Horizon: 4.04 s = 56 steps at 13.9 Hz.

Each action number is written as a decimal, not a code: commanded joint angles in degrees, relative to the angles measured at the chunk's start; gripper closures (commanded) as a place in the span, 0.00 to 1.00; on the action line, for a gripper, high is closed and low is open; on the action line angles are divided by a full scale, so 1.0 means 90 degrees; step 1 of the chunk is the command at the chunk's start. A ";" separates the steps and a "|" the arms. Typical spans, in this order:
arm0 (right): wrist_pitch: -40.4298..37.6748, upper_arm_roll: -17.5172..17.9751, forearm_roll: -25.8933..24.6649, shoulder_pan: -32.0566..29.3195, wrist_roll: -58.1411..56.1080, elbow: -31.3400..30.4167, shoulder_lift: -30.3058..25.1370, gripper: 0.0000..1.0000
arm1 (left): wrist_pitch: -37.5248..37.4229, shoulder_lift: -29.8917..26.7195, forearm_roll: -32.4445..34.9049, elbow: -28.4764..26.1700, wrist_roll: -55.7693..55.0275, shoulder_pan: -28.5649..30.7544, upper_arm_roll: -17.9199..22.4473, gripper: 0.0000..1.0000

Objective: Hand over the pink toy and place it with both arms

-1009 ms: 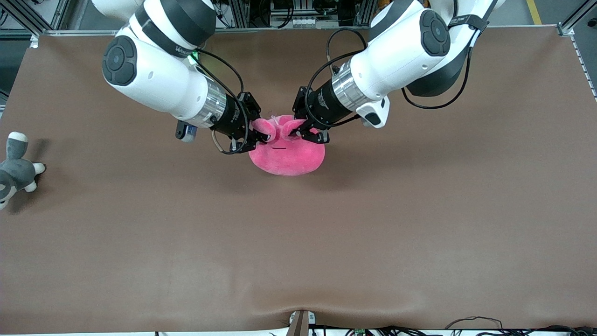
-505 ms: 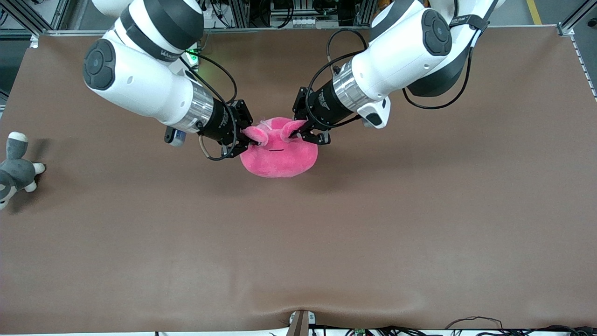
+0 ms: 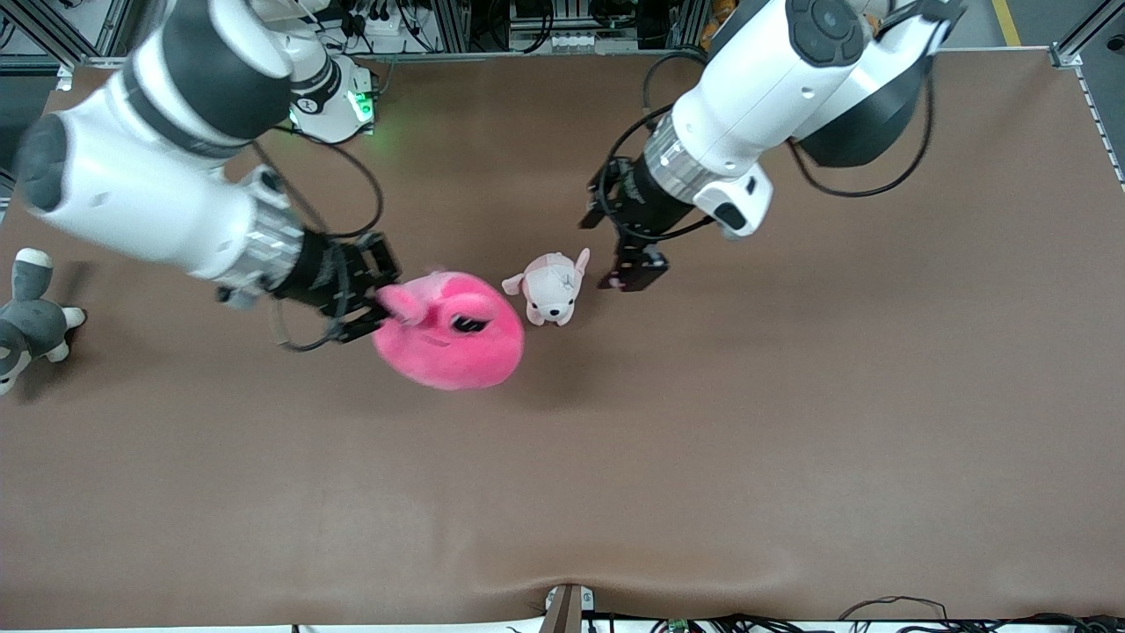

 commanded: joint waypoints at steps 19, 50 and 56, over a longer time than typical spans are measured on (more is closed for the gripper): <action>-0.1341 0.0191 0.0068 -0.3842 -0.7470 0.0317 0.2114 0.00 | -0.2877 -0.0841 0.1668 -0.0209 1.0426 0.3158 0.0028 0.00; -0.2583 0.0210 -0.2782 -0.1526 -1.2888 -0.0219 -0.1756 0.00 | -0.2662 -0.2628 0.1629 -0.1723 1.4539 0.1948 0.1981 0.00; -0.2684 0.0172 -0.2744 -0.1594 -1.2959 -0.0021 -0.1617 0.00 | -0.2671 -0.2609 0.1599 -0.1616 1.4218 0.1889 0.1815 0.00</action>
